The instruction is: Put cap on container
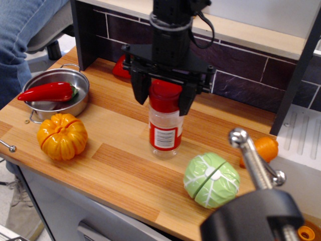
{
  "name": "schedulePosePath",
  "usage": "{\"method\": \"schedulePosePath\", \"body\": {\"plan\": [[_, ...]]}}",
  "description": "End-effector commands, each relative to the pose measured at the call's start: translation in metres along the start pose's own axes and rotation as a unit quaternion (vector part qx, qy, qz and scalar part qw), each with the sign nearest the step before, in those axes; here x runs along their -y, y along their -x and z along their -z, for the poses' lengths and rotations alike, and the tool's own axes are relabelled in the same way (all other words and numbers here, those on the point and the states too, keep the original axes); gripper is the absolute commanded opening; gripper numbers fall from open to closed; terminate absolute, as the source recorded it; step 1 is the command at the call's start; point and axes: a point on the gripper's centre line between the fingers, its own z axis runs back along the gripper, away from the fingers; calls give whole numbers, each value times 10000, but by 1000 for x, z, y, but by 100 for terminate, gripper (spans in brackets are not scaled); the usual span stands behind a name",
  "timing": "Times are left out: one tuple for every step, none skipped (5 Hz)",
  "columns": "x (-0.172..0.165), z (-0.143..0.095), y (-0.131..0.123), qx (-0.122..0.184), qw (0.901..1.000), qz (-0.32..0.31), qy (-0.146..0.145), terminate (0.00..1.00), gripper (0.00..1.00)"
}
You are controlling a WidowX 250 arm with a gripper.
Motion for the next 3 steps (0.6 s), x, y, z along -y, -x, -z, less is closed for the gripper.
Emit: {"method": "schedulePosePath", "body": {"plan": [[-3, 3, -5, 118, 9995, 32, -296, 0, 100], [-3, 3, -5, 118, 9995, 32, -296, 0, 100], [-3, 3, -5, 118, 9995, 32, -296, 100, 100]]}}
